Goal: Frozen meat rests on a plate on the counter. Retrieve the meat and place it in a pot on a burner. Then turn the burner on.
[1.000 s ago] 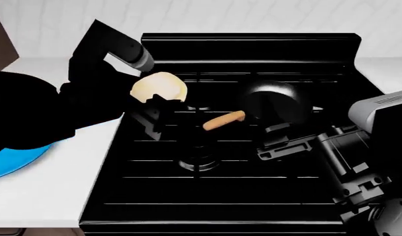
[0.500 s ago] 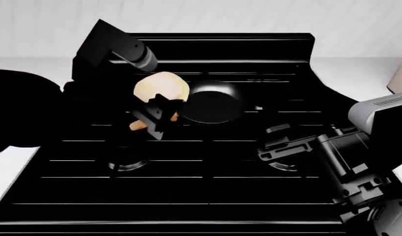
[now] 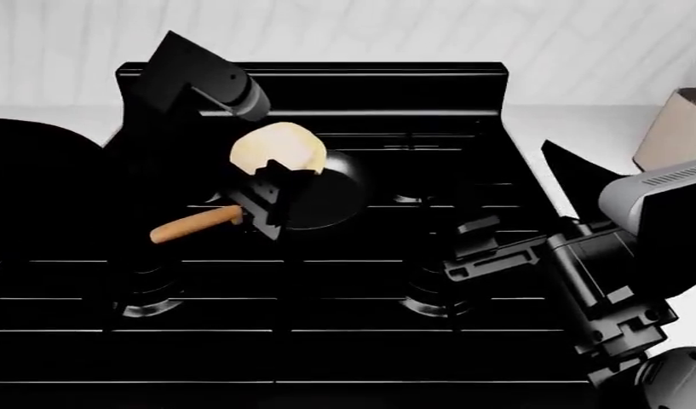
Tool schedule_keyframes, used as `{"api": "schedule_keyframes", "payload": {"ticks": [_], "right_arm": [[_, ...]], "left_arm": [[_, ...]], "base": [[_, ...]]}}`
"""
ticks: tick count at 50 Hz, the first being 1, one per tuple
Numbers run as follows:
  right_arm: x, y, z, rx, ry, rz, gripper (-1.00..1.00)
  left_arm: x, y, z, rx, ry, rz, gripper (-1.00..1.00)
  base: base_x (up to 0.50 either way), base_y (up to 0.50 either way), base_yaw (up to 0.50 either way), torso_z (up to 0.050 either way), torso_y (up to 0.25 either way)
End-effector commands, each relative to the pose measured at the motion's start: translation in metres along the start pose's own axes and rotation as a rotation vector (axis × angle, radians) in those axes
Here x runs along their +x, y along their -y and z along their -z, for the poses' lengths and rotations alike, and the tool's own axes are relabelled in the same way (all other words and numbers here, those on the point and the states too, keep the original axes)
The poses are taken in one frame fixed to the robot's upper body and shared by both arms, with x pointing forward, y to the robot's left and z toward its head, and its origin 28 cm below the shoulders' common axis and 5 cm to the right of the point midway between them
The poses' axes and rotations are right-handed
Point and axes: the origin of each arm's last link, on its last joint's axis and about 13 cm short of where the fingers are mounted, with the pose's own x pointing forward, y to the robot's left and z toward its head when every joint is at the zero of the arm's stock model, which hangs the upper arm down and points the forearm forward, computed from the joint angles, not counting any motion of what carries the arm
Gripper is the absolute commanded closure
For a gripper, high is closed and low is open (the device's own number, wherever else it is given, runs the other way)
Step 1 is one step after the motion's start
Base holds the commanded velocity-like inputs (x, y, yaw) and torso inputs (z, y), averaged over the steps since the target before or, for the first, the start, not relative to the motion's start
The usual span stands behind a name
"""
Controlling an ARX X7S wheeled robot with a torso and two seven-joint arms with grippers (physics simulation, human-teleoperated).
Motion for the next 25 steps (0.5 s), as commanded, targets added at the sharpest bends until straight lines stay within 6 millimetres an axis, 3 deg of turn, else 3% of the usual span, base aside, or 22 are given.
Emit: {"api": "schedule_keyframes", "payload": {"ticks": [1, 9, 25], "right_arm": [[0.000, -0.001, 0.000, -0.003, -0.006, -0.005, -1.00], [0.003, -0.001, 0.004, 0.004, -0.010, -0.003, -1.00], [0.003, 0.006, 0.010, 0.028, -0.015, 0.020, -1.00]], "left_arm": [[-0.002, -0.002, -0.001, -0.009, 0.011, -0.016, 1.00], [0.007, -0.008, -0.011, -0.018, 0.006, -0.019, 1.00], [0.049, -0.035, -0.034, -0.024, -0.016, -0.052, 1.00]], "base": [[0.00, 0.00, 0.00, 0.000, 0.000], [0.00, 0.00, 0.00, 0.000, 0.001], [0.00, 0.00, 0.00, 0.001, 0.000]]}}
